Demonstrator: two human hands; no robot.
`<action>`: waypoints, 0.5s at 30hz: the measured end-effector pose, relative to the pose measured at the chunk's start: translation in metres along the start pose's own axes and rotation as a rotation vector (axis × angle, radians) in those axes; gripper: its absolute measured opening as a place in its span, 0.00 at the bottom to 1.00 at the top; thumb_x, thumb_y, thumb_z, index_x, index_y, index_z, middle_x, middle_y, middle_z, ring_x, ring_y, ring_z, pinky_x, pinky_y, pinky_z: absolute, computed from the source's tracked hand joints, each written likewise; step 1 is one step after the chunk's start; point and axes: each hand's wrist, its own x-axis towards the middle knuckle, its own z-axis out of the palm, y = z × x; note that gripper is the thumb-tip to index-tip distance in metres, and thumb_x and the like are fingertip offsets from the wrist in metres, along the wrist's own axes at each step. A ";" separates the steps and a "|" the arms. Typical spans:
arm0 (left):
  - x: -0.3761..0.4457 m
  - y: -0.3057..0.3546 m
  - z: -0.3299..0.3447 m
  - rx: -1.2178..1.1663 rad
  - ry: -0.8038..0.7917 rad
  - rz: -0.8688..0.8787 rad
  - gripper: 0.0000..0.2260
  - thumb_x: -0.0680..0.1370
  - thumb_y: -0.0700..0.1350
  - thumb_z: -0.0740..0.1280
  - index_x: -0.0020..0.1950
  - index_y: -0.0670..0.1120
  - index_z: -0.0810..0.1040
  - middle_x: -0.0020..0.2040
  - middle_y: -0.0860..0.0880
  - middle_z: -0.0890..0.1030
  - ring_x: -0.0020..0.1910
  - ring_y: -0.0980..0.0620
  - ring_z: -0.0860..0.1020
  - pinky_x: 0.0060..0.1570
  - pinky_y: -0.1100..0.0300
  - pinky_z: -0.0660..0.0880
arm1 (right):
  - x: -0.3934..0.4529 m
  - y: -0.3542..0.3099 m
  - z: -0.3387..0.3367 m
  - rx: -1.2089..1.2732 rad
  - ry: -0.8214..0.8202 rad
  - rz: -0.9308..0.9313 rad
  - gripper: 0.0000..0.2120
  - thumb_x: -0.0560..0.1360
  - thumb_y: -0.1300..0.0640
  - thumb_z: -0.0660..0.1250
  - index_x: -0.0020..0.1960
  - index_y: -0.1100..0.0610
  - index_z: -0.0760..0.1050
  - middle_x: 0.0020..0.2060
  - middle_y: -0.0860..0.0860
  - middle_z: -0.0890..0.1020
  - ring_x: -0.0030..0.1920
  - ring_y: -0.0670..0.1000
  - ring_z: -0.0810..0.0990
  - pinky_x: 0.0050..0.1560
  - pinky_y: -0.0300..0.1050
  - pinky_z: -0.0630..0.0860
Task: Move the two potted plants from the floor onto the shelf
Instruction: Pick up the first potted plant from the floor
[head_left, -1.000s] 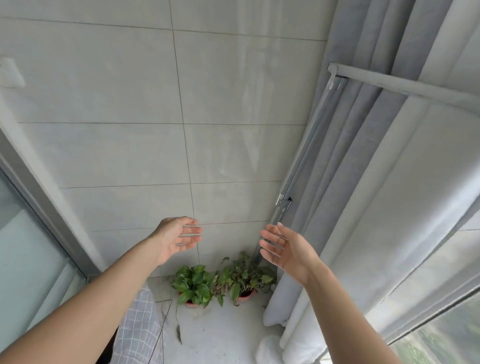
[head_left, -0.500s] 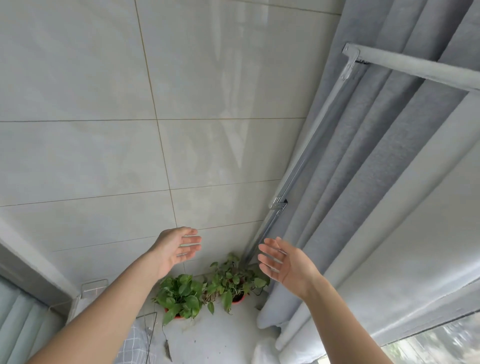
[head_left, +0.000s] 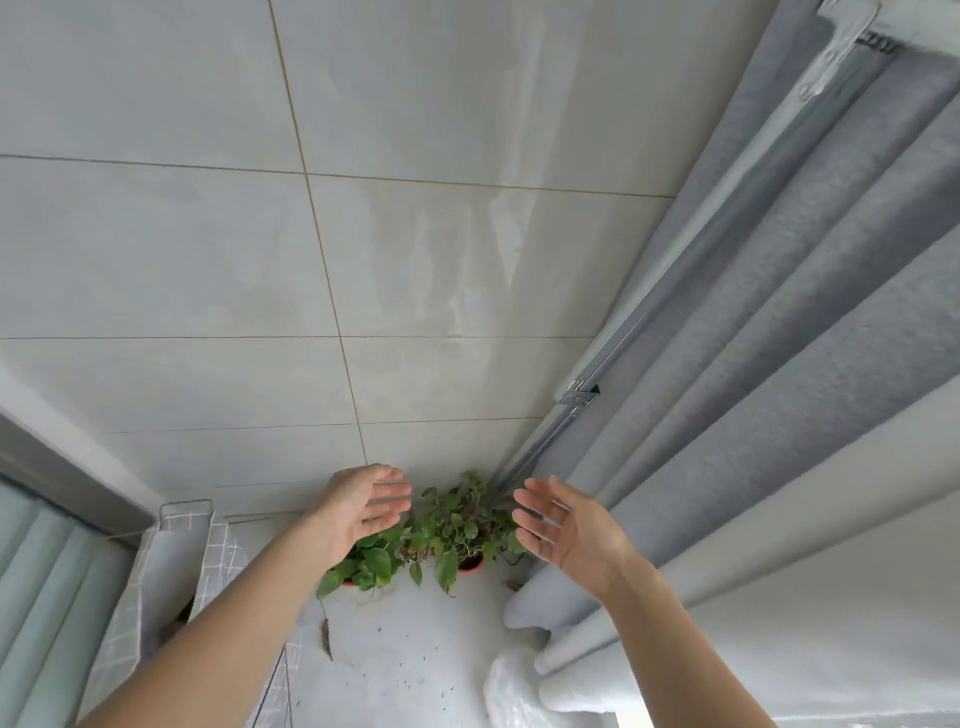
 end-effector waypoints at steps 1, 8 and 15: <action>0.003 -0.007 0.007 -0.004 0.011 -0.021 0.10 0.83 0.43 0.61 0.57 0.39 0.79 0.54 0.40 0.85 0.54 0.40 0.83 0.58 0.48 0.79 | 0.007 -0.001 -0.007 -0.006 -0.005 0.016 0.12 0.83 0.54 0.63 0.55 0.61 0.81 0.45 0.55 0.87 0.47 0.56 0.84 0.50 0.52 0.81; 0.028 -0.062 0.042 -0.048 0.086 -0.099 0.09 0.82 0.44 0.64 0.55 0.40 0.81 0.50 0.42 0.87 0.51 0.42 0.85 0.51 0.50 0.81 | 0.067 0.005 -0.055 -0.042 -0.016 0.092 0.13 0.83 0.53 0.61 0.56 0.60 0.80 0.47 0.55 0.87 0.46 0.55 0.84 0.45 0.51 0.81; 0.111 -0.134 0.058 -0.014 0.103 -0.178 0.10 0.82 0.44 0.63 0.55 0.41 0.81 0.49 0.43 0.87 0.50 0.43 0.85 0.52 0.50 0.81 | 0.158 0.053 -0.108 -0.104 0.065 0.109 0.13 0.83 0.52 0.62 0.56 0.60 0.81 0.47 0.54 0.88 0.45 0.54 0.86 0.45 0.50 0.81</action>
